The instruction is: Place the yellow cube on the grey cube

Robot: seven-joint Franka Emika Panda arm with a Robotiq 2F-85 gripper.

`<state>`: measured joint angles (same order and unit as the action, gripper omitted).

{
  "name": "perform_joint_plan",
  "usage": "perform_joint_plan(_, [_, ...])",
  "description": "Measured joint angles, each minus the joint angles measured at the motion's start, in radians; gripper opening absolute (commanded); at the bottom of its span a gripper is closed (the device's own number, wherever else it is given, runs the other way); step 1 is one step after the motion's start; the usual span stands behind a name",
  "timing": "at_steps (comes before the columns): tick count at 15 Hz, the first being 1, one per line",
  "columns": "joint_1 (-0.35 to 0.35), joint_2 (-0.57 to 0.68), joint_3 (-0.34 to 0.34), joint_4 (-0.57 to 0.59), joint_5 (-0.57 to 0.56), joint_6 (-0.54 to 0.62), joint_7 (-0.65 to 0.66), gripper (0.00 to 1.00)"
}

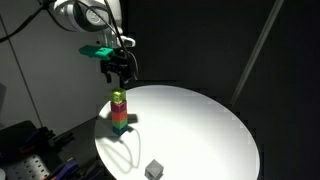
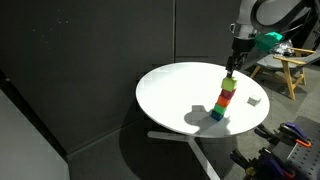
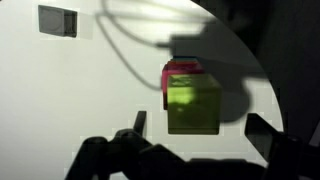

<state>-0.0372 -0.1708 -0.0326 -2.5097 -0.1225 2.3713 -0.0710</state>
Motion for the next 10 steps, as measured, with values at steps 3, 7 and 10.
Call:
perform_joint_plan(3, [0.0, 0.014, 0.0, -0.001, 0.0, 0.004, 0.0, 1.0])
perform_joint_plan(7, [0.0, 0.041, 0.0, -0.002, 0.0, 0.01, 0.002, 1.0])
perform_joint_plan(10, [0.0, 0.062, -0.001, -0.002, 0.0, 0.026, 0.003, 1.0])
